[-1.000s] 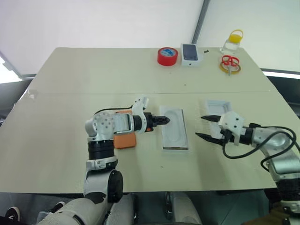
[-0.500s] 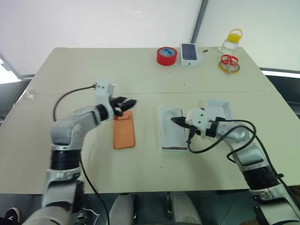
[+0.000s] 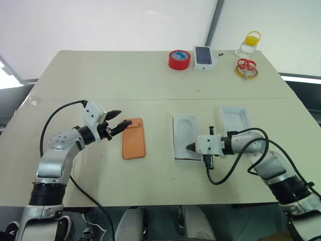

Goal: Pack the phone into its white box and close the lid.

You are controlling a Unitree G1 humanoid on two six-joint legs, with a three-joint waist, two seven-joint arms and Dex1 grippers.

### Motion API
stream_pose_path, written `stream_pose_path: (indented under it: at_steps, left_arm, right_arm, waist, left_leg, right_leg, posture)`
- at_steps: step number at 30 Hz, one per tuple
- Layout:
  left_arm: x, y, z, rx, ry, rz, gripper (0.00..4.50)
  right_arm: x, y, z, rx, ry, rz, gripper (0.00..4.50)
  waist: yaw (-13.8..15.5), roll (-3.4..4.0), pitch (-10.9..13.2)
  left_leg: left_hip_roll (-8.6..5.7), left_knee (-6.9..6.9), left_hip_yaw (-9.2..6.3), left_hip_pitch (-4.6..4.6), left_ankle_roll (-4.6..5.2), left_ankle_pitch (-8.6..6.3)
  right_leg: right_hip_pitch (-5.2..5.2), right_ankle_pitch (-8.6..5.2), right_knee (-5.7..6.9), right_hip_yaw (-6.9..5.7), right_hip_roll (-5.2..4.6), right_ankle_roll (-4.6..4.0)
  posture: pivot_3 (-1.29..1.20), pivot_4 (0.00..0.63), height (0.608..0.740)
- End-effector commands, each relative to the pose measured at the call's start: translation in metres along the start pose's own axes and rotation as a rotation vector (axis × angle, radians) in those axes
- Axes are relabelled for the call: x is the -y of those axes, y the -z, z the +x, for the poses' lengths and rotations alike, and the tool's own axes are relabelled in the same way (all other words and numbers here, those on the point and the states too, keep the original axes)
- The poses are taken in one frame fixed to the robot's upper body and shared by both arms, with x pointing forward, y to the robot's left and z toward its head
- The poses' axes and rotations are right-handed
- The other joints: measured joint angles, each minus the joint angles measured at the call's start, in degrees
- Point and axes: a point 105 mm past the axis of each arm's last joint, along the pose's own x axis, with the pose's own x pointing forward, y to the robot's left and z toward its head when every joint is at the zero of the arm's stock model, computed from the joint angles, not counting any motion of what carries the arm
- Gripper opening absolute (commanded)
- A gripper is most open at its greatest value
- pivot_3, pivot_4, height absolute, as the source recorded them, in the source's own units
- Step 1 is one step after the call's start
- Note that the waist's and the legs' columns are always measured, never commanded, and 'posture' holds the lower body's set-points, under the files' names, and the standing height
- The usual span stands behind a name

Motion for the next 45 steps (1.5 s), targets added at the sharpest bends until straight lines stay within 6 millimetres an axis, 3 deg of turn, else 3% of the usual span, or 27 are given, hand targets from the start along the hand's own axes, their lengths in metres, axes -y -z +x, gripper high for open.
stream_pose_path:
  at_steps: [1,4,11,15,18,20,22,27,32,38,45]
  left_arm:
    - [-0.006,-0.012,-0.002,0.042,-0.023,0.032,2.96]
    - [-0.007,-0.013,0.001,0.045,-0.032,0.030,2.96]
    - [-0.014,-0.007,0.002,0.015,-0.070,-0.021,2.96]
    - [-0.008,0.007,-0.010,-0.077,-0.016,-0.253,2.96]
    - [-0.009,0.012,-0.023,-0.118,-0.057,-0.337,2.96]
    - [-0.004,0.026,-0.036,-0.221,-0.051,-0.514,2.96]
    - [0.004,0.026,-0.041,-0.236,-0.024,-0.600,2.96]
    - [0.004,0.043,-0.047,-0.315,-0.112,-0.671,2.96]
    - [0.019,0.043,-0.043,-0.318,-0.095,-0.797,2.96]
    - [0.034,0.051,-0.033,-0.364,-0.112,-0.889,2.96]
    - [0.053,0.058,-0.019,-0.434,-0.042,-0.920,2.96]
  right_arm:
    - [-0.001,-0.013,-0.005,0.022,-0.027,-0.019,0.02]
    - [0.002,-0.017,-0.007,0.038,-0.015,-0.025,0.02]
    - [0.040,-0.019,-0.006,0.059,0.179,-0.090,0.02]
    - [0.055,-0.025,0.002,0.087,0.250,-0.069,0.02]
    - [0.069,-0.042,0.011,0.126,0.299,-0.082,0.02]
    - [0.076,-0.070,0.025,0.219,0.313,-0.098,0.02]
    - [0.072,-0.086,0.042,0.248,0.274,-0.127,0.02]
    - [0.059,-0.101,0.073,0.227,0.180,-0.226,0.02]
    - [0.052,-0.085,0.099,0.082,0.081,-0.271,0.02]
    - [0.052,-0.073,0.112,0.002,0.049,-0.304,0.02]
    - [0.048,-0.081,0.118,0.045,0.031,-0.262,0.02]
  waist:
    - [0.04,0.00,0.00]
    - [0.14,0.00,0.00]
    - [-0.07,0.00,0.00]
    - [-0.22,-0.01,0.00]
    - [-0.48,-0.01,0.03]
    - [-1.04,-0.04,0.04]
    - [-1.48,-0.03,0.05]
    - [-1.23,-0.04,0.04]
    - [-1.41,-0.04,0.04]
    - [-1.33,-0.05,0.00]
    - [-1.38,-0.01,-0.05]
  left_leg:
    - [0.00,0.00,0.00,0.00,0.00,0.00]
    - [0.00,0.00,0.00,0.00,0.00,0.00]
    - [0.02,0.00,0.01,0.00,0.00,0.00]
    - [0.04,0.01,0.01,0.01,0.00,0.00]
    - [0.05,0.00,0.00,0.01,0.00,0.00]
    - [0.06,0.00,-0.02,0.00,0.00,0.00]
    - [0.12,-0.01,-0.07,0.01,0.00,0.00]
    - [0.07,-0.05,-0.12,0.02,-0.02,0.01]
    - [-0.01,0.00,-0.12,0.04,-0.07,0.04]
    - [-0.03,-0.04,-0.15,0.11,-0.26,0.14]
    - [-0.05,-0.29,-0.13,0.79,-0.27,0.12]
  right_leg:
    - [0.00,0.00,0.01,0.00,0.00,0.00]
    - [0.00,0.00,0.01,0.00,0.00,0.00]
    - [-0.02,0.01,0.02,0.01,0.05,0.01]
    - [-0.08,0.04,0.22,0.01,0.09,0.09]
    - [-0.12,0.09,0.26,0.03,0.09,0.18]
    - [-0.13,0.08,0.28,0.02,0.10,0.16]
    - [-0.16,0.10,0.33,0.02,0.18,0.19]
    - [-0.17,0.10,0.41,0.00,0.13,0.19]
    - [-0.12,0.06,0.40,0.02,0.05,0.10]
    - [-0.06,0.09,0.41,0.02,0.04,0.13]
    - [0.50,0.00,0.34,0.04,0.04,0.01]
  posture:
    - [0.00,0.150,0.739]
    - [0.00,0.150,0.739]
    - [0.00,0.150,0.739]
    - [0.00,0.150,0.739]
    - [0.00,0.150,0.739]
    - [0.00,0.150,0.739]
    - [0.00,0.150,0.739]
    - [0.00,0.150,0.739]
    - [0.00,0.150,0.739]
    - [0.00,0.150,0.739]
    - [0.00,0.150,0.739]
